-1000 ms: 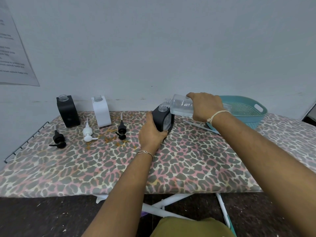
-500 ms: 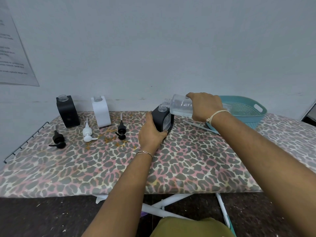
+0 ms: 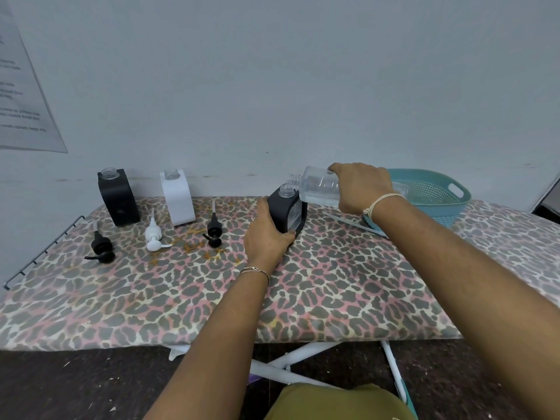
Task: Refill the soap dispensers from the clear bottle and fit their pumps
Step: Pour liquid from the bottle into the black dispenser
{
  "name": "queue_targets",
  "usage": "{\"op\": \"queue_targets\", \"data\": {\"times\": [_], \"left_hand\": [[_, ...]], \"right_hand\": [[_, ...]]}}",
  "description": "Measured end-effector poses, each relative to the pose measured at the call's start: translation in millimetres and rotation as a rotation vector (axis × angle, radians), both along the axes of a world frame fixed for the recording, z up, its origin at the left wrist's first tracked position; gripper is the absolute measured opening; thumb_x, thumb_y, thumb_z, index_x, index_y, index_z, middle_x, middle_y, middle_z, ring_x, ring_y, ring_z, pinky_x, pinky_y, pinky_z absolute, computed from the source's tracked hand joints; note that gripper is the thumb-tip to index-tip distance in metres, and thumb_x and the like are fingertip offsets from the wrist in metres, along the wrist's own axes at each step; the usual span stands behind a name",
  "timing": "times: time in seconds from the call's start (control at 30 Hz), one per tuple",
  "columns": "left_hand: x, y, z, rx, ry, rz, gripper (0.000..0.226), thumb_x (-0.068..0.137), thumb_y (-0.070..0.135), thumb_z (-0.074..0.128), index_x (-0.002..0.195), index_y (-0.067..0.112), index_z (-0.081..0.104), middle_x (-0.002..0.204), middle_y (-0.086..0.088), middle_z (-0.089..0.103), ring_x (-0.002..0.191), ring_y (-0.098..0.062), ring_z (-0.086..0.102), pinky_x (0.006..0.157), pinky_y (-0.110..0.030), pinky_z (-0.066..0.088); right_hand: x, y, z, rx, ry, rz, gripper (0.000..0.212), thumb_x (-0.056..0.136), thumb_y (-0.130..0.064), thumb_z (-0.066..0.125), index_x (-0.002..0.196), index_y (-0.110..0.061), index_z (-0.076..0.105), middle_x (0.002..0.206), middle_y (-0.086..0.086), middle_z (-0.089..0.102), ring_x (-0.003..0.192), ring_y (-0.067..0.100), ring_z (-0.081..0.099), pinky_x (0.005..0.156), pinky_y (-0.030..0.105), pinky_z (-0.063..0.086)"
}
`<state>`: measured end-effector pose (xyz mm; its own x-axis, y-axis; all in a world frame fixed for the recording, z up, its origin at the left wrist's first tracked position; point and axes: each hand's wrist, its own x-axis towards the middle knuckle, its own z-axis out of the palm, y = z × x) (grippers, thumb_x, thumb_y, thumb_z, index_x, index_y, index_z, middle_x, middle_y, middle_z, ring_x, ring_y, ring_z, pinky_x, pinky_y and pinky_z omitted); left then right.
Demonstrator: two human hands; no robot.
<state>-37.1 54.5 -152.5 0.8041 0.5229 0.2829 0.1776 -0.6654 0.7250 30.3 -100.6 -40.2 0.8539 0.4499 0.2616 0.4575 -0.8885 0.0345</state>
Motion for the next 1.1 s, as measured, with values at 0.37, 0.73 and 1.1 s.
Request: {"op": "queue_targets", "data": {"times": [0.37,0.73,1.1], "left_hand": [[-0.3,0.2,-0.1,0.005,-0.004,0.001,0.071,0.071,0.027,0.079,0.127,0.021,0.035,0.099,0.003,0.062,0.078,-0.022,0.059,0.064,-0.036,0.052],[0.7,0.3,-0.8,-0.002,0.000,0.002,0.071,0.071,0.027,0.079,0.126,0.023,0.035,0.099,0.005,0.062,0.078,-0.021,0.060,0.065,-0.037,0.054],[2.0,0.8,-0.8,0.005,0.002,0.006,0.070,0.071,0.027,0.079,0.126,0.022,0.035,0.097,0.005,0.060,0.077,-0.022,0.059,0.064,-0.037,0.054]], "right_hand": [[-1.8,-0.3,1.0,-0.001,-0.005,0.002,0.053,0.078,-0.005,0.058,0.127,-0.022,0.051,0.107,0.005,0.064,0.099,0.029,0.060,0.075,0.033,0.034],[-2.3,0.0,2.8,-0.008,0.000,0.000,0.055,0.078,-0.004,0.058,0.129,-0.022,0.050,0.108,0.005,0.064,0.100,0.029,0.060,0.076,0.033,0.034],[-1.6,0.1,2.0,-0.002,0.004,-0.001,0.053,0.078,-0.005,0.059,0.127,-0.022,0.051,0.106,0.005,0.065,0.098,0.029,0.060,0.076,0.033,0.034]]}}
